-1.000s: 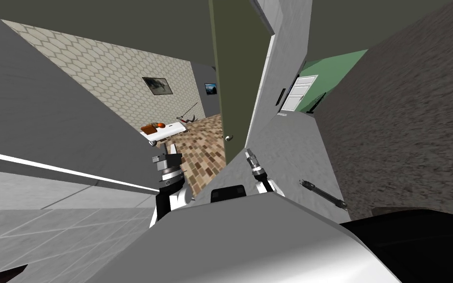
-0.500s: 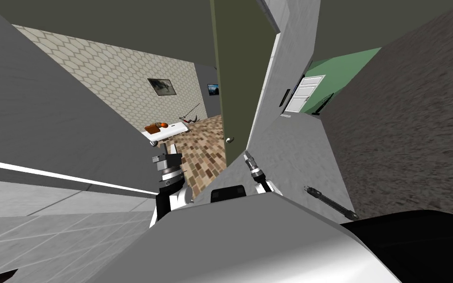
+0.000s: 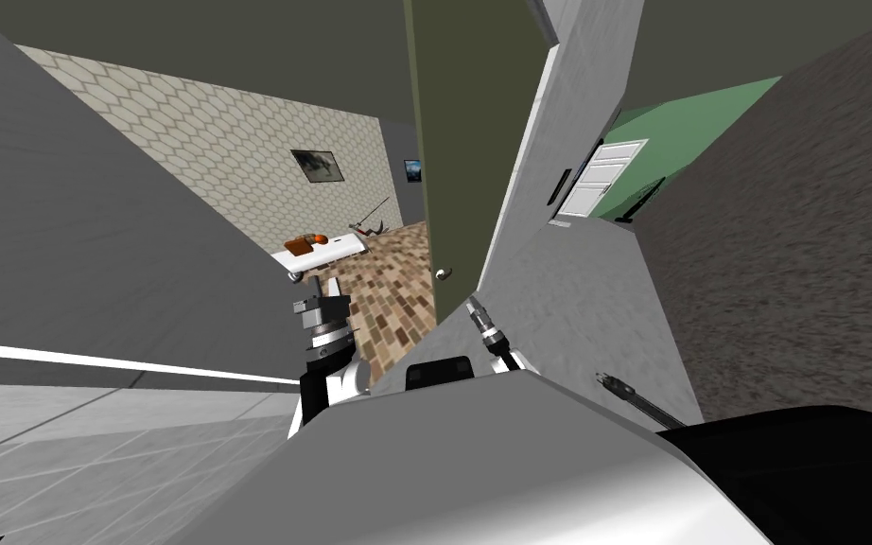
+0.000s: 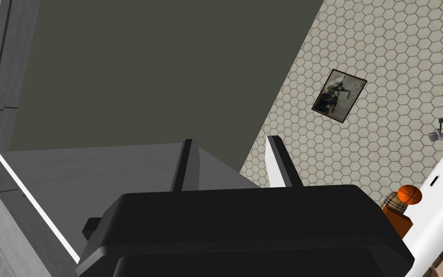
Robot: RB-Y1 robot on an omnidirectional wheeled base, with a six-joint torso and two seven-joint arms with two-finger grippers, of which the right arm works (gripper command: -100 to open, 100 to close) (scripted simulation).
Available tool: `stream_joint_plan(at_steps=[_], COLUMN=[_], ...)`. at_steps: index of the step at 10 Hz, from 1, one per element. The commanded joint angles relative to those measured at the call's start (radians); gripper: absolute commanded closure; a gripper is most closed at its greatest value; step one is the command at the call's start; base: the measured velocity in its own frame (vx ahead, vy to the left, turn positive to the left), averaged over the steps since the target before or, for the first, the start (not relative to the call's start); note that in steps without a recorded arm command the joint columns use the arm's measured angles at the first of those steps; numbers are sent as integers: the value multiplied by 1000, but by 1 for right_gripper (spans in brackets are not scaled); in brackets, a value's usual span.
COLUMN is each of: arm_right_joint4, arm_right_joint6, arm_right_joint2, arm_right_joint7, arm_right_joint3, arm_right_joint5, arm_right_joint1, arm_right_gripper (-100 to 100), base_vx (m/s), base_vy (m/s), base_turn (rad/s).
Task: Push the door open
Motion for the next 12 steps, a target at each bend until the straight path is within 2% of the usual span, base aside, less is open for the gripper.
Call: stream_joint_plan(at_steps=[1, 2, 6, 12], arm_right_joint4=[28, 61, 124, 248], arm_right_joint6=[-10, -20, -40, -79], arm_right_joint2=[-4, -8, -16, -32], arm_right_joint7=[-14, -28, -56, -111], arm_right_joint3=[5, 13, 26, 53], arm_right_joint5=[5, 12, 25, 50], arm_right_joint1=[-6, -14, -27, -55], arm_right_gripper=[-100, -100, -100, -100], base_vx=[96, 113, 99, 110], base_vy=[-45, -69, -57, -73], base_turn=[66, 105, 70, 81])
